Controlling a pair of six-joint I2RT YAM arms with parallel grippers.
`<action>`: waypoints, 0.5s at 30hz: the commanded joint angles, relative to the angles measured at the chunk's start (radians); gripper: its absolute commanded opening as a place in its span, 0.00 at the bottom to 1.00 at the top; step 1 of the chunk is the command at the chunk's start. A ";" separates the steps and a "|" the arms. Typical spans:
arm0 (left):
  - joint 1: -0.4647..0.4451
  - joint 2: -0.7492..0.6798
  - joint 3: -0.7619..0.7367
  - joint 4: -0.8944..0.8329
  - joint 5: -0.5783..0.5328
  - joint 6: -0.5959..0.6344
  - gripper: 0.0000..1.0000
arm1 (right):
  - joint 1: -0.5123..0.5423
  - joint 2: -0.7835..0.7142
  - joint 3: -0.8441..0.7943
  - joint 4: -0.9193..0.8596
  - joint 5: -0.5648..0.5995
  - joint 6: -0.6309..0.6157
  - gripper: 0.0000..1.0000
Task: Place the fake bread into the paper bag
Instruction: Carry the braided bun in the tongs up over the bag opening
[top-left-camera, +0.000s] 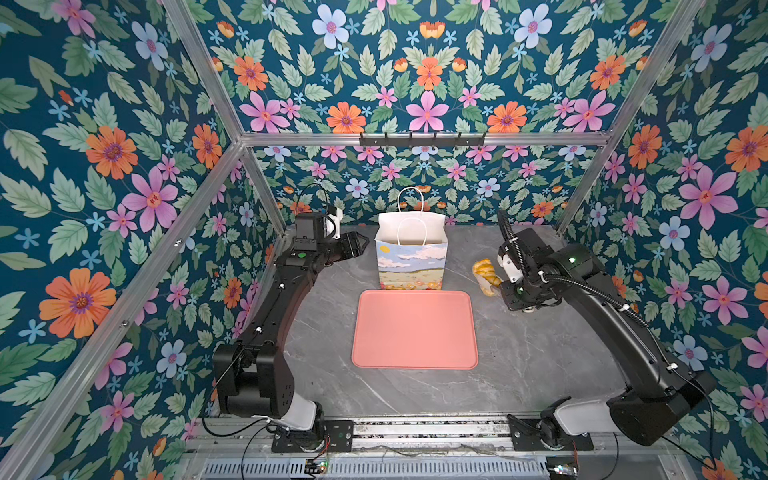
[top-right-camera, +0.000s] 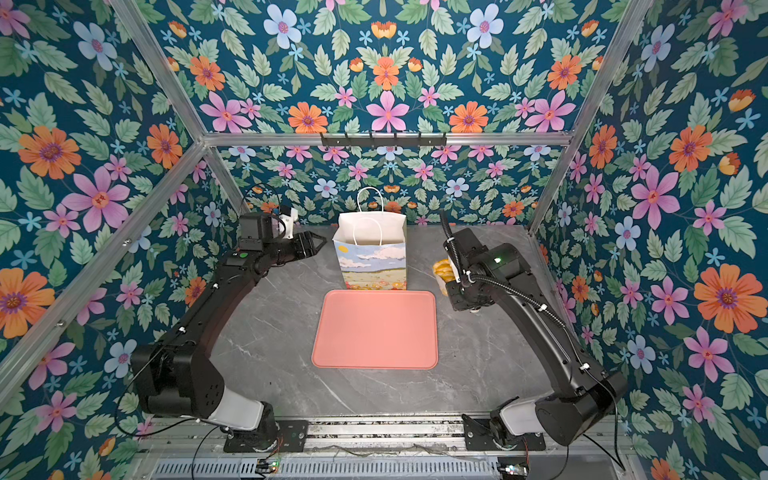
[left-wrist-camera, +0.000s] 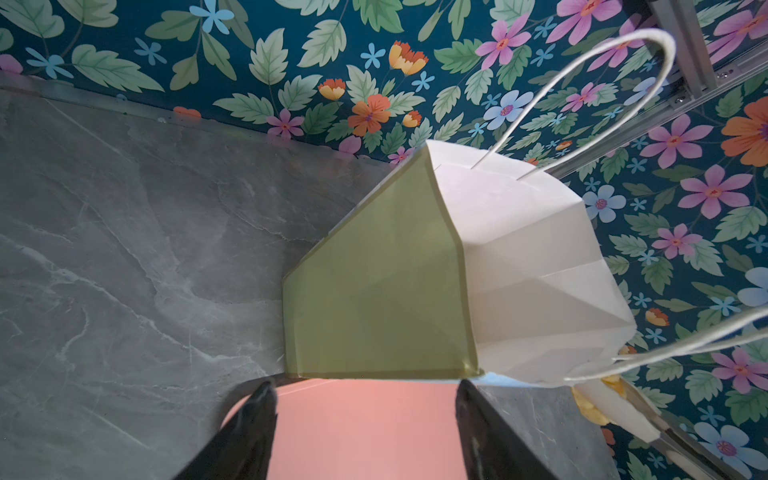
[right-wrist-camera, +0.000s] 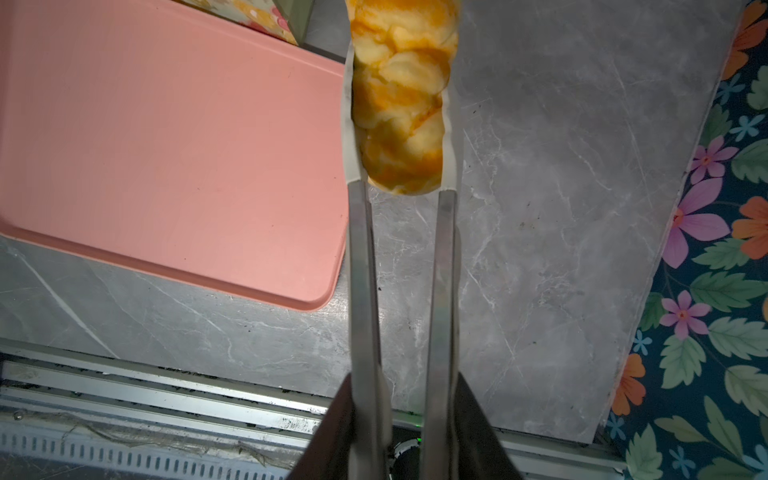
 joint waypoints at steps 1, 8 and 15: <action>0.002 0.013 0.025 0.020 0.007 -0.011 0.69 | -0.044 -0.003 0.061 -0.005 -0.002 -0.077 0.33; 0.002 0.048 0.060 0.017 0.002 -0.027 0.69 | -0.113 0.019 0.211 0.053 -0.054 -0.188 0.33; 0.001 0.056 0.064 0.030 0.032 -0.042 0.68 | -0.172 0.058 0.319 0.114 -0.201 -0.305 0.33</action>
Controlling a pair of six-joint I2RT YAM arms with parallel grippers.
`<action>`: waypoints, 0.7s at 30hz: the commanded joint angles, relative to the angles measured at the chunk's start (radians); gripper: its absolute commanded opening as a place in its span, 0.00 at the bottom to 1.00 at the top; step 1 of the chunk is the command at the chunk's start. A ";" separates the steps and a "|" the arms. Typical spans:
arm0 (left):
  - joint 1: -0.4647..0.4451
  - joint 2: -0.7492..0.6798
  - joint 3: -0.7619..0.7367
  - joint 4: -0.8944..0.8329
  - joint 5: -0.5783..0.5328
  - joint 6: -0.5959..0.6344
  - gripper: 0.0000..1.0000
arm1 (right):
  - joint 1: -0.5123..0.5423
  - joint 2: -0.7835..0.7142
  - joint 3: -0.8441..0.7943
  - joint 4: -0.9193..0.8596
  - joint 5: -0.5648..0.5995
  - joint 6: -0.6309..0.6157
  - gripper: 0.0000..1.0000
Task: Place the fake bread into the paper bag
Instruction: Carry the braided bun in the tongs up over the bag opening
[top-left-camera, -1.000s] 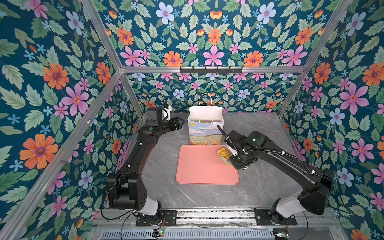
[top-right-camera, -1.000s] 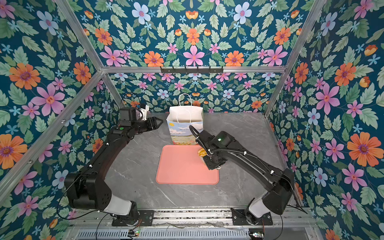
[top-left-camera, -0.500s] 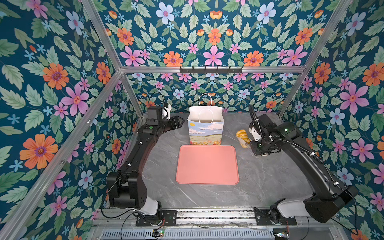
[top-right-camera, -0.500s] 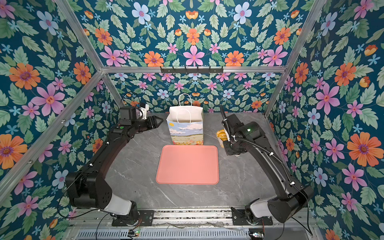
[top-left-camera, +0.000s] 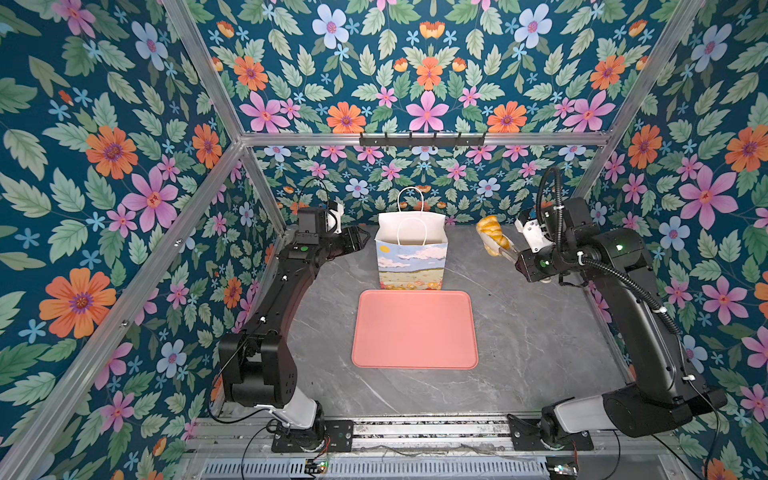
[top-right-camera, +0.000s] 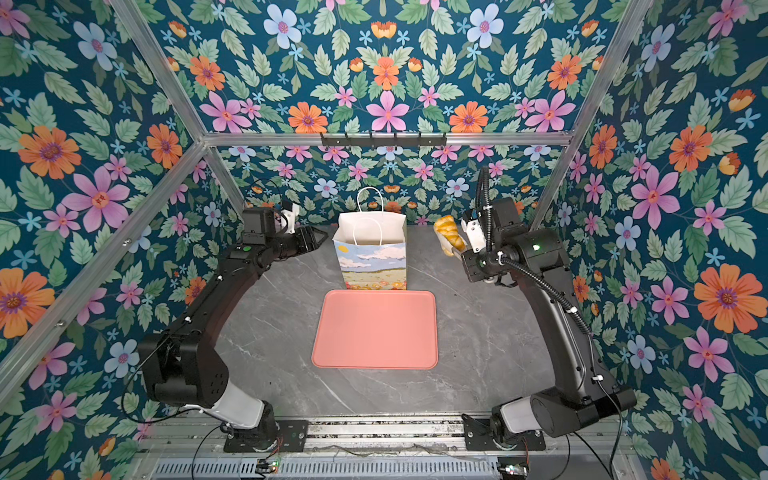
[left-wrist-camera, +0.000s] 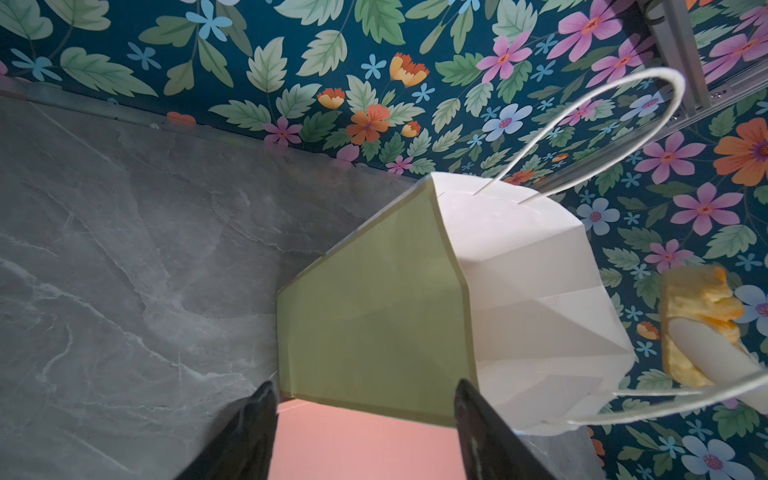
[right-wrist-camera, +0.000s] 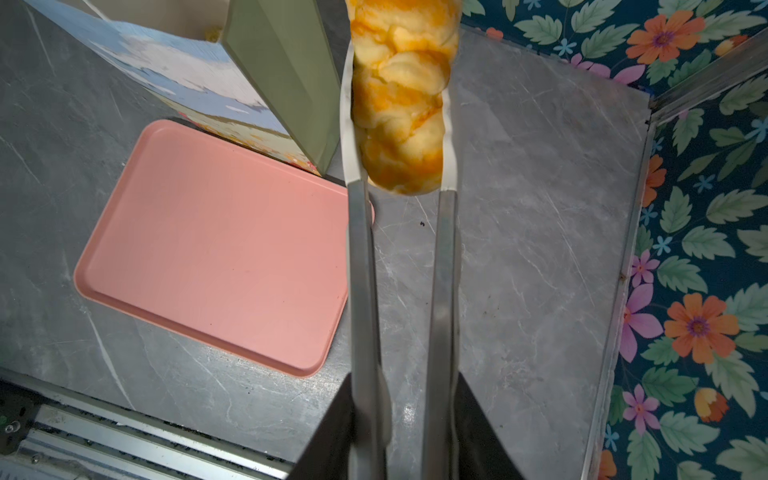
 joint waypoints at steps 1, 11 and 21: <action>0.002 -0.004 0.008 0.027 0.018 -0.014 0.68 | -0.014 0.040 0.081 0.050 -0.099 -0.086 0.33; 0.000 -0.010 0.024 0.031 0.066 -0.013 0.71 | -0.014 0.262 0.433 -0.013 -0.269 -0.164 0.33; -0.003 -0.007 0.036 0.035 0.082 -0.042 0.71 | -0.014 0.365 0.540 0.045 -0.404 -0.214 0.33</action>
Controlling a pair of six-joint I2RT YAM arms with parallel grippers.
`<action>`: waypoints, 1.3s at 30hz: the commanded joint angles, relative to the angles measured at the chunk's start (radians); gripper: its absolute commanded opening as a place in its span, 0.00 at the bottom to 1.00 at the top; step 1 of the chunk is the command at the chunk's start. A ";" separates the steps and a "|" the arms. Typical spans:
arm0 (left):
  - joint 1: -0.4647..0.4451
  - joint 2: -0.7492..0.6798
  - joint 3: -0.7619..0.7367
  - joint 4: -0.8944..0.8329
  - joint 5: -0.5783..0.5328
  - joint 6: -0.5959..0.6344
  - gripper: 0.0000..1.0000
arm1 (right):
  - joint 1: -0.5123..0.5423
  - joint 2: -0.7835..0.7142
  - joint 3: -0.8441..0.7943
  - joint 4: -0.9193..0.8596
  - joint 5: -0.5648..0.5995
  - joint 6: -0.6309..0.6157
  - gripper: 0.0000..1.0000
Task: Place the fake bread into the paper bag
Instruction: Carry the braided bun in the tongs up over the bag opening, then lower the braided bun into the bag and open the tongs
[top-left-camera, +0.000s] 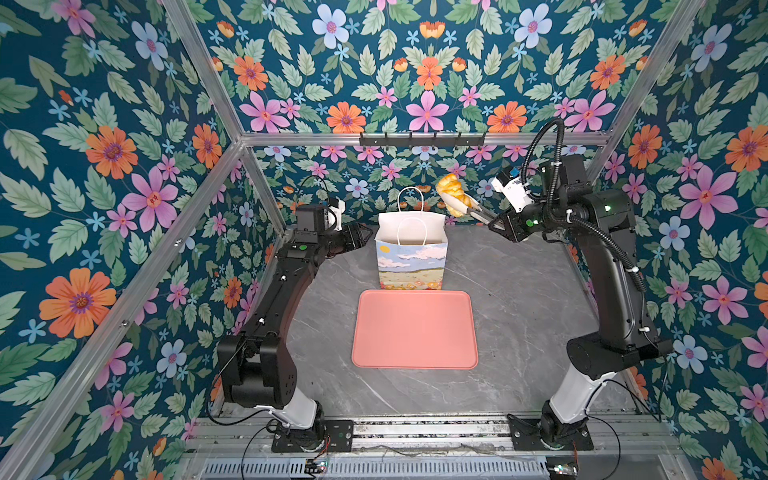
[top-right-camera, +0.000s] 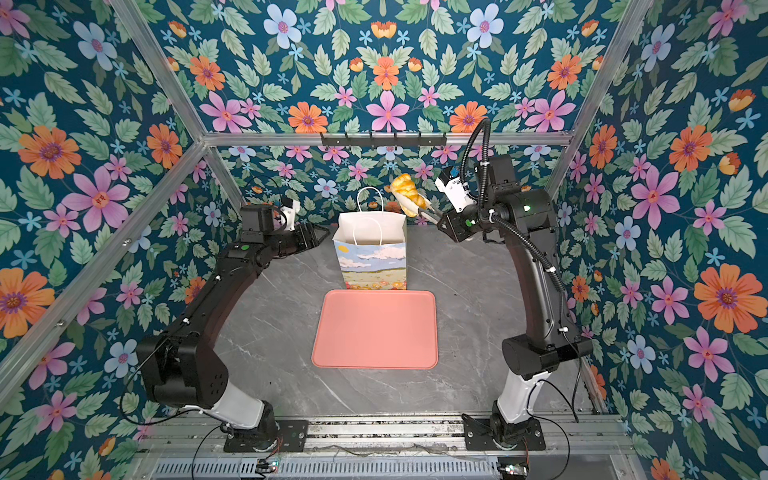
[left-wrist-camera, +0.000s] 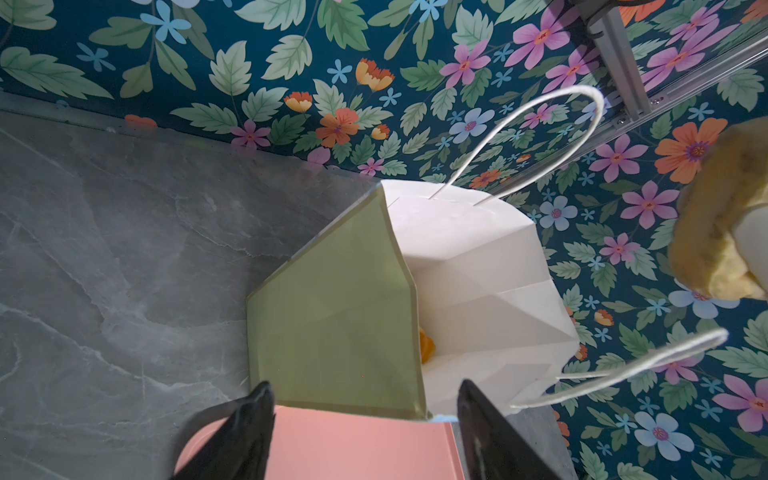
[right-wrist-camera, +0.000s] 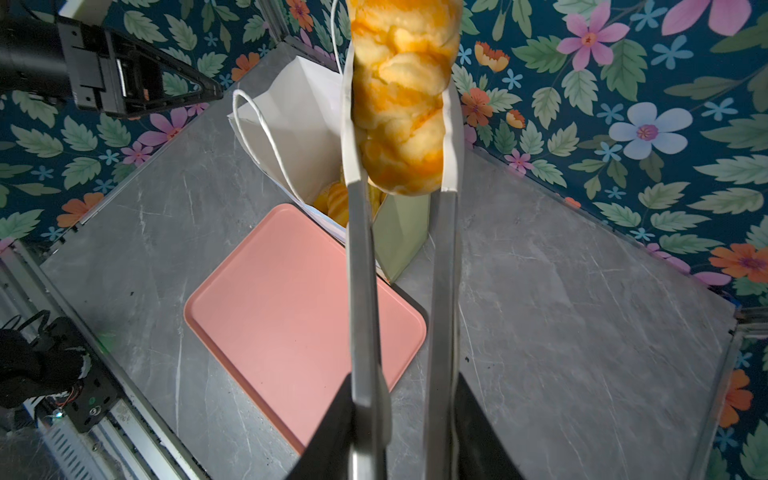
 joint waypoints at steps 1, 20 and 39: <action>-0.002 0.000 0.016 0.028 0.011 -0.014 0.71 | 0.000 0.018 0.003 0.065 -0.083 -0.045 0.33; -0.018 0.003 0.034 0.024 -0.004 -0.038 0.70 | 0.001 0.117 -0.035 0.042 -0.183 -0.233 0.32; -0.019 -0.010 0.034 0.010 -0.004 -0.032 0.70 | 0.057 0.146 -0.052 0.079 -0.140 -0.275 0.32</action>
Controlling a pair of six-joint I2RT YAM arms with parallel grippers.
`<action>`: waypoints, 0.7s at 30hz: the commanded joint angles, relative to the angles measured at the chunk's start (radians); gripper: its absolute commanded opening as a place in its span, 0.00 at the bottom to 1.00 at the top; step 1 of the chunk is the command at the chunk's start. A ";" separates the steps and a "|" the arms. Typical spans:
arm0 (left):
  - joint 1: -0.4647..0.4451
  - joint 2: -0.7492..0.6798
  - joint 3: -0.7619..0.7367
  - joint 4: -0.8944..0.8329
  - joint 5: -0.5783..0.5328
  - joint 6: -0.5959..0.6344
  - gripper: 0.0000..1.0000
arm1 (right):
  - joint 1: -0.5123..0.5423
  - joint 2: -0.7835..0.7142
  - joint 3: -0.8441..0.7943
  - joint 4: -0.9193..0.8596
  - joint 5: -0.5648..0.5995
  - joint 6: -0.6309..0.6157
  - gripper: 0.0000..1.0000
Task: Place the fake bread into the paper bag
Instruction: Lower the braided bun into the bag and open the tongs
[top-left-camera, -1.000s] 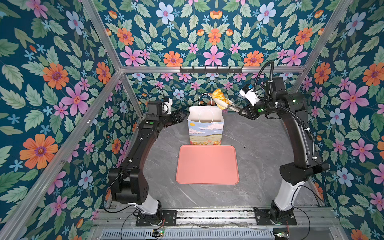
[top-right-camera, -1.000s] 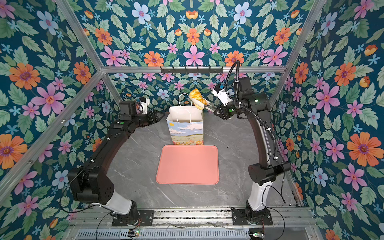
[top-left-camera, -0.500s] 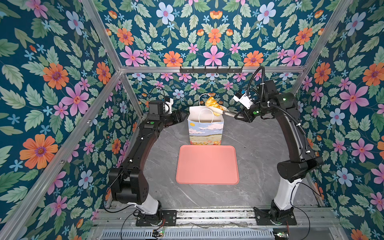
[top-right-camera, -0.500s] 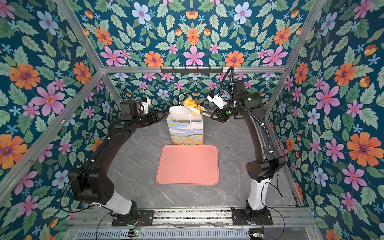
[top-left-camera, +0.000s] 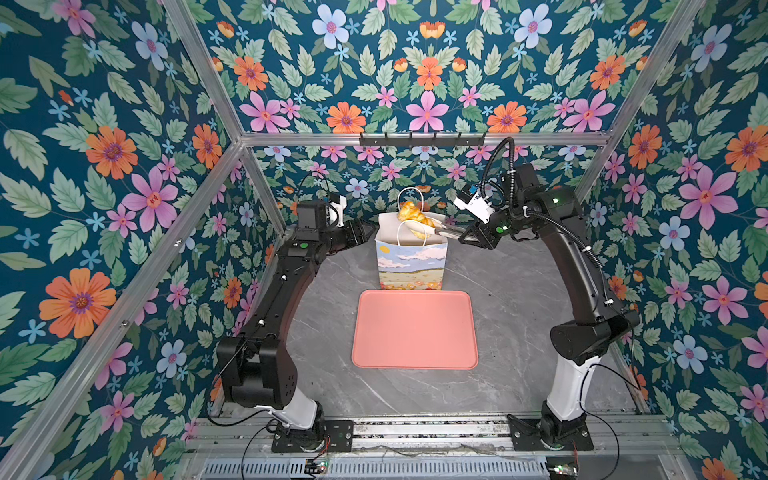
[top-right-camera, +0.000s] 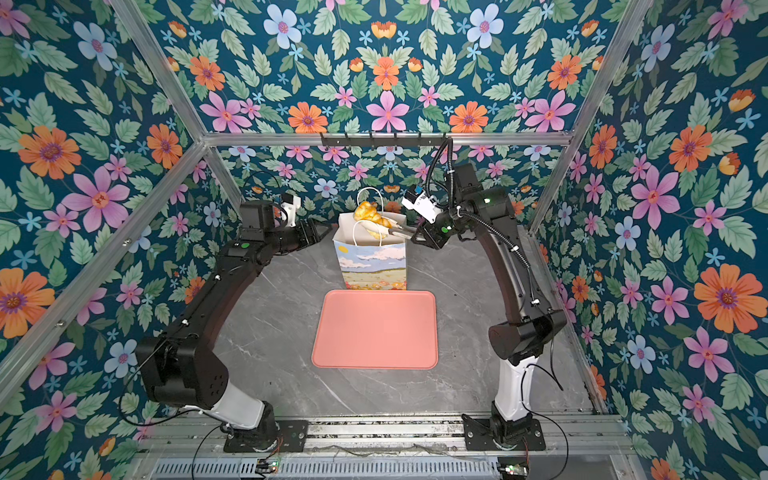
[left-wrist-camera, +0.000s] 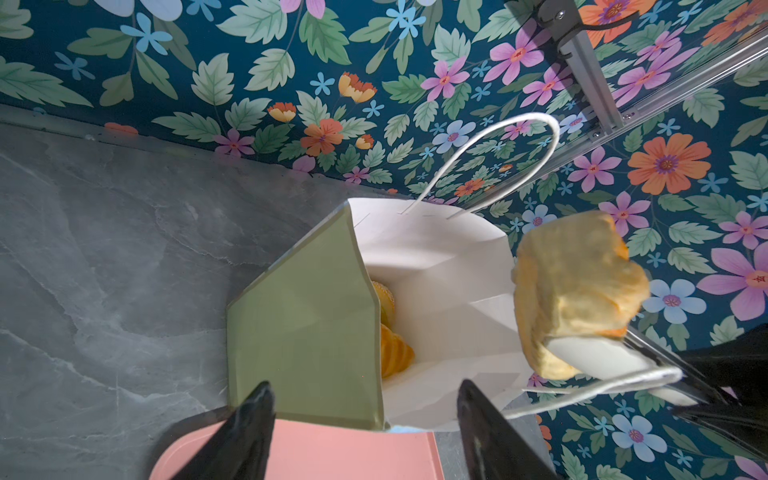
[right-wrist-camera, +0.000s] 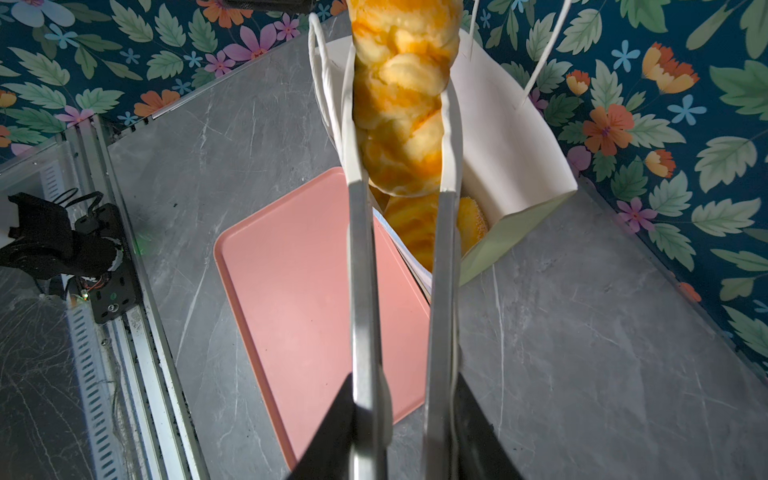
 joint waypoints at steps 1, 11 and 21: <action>0.001 -0.008 0.001 0.010 -0.002 0.008 0.70 | -0.001 0.010 0.013 0.031 0.023 -0.022 0.32; 0.001 -0.007 0.003 0.012 0.005 0.008 0.70 | 0.002 0.041 0.034 0.003 0.046 -0.039 0.32; 0.001 -0.015 0.002 0.012 0.009 0.007 0.70 | 0.017 0.062 0.043 0.001 0.047 -0.044 0.33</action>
